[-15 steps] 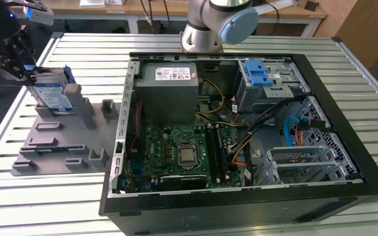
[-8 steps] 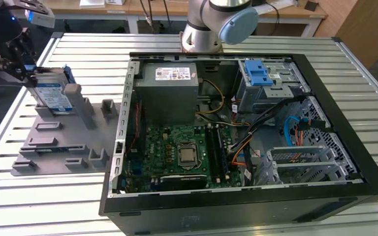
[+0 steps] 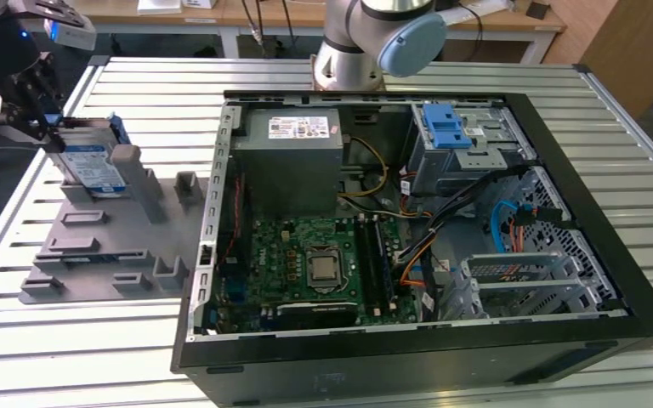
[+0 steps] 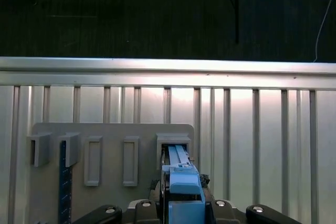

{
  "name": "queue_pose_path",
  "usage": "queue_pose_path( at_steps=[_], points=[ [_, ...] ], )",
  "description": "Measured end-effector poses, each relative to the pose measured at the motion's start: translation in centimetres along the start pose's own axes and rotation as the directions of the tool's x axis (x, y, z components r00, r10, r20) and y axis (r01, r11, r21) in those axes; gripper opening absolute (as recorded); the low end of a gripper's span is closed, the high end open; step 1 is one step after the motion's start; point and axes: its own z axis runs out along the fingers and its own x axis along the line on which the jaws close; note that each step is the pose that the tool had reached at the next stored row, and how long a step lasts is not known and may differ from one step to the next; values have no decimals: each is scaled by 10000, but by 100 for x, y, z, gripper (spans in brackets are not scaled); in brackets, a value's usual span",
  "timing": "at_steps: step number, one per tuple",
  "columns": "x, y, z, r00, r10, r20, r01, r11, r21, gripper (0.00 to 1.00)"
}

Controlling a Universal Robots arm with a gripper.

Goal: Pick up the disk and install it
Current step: 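Pick up the disk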

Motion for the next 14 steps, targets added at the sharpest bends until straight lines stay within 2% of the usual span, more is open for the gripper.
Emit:
queue_pose_path(
  at_steps=[7, 14],
  points=[
    [0, 0, -3, 10000, -73, -1, 73, 10000, 1, 37],
    [-2, 1, -40, 10000, -66, -2, 66, 10000, -1, 37]
  ],
)
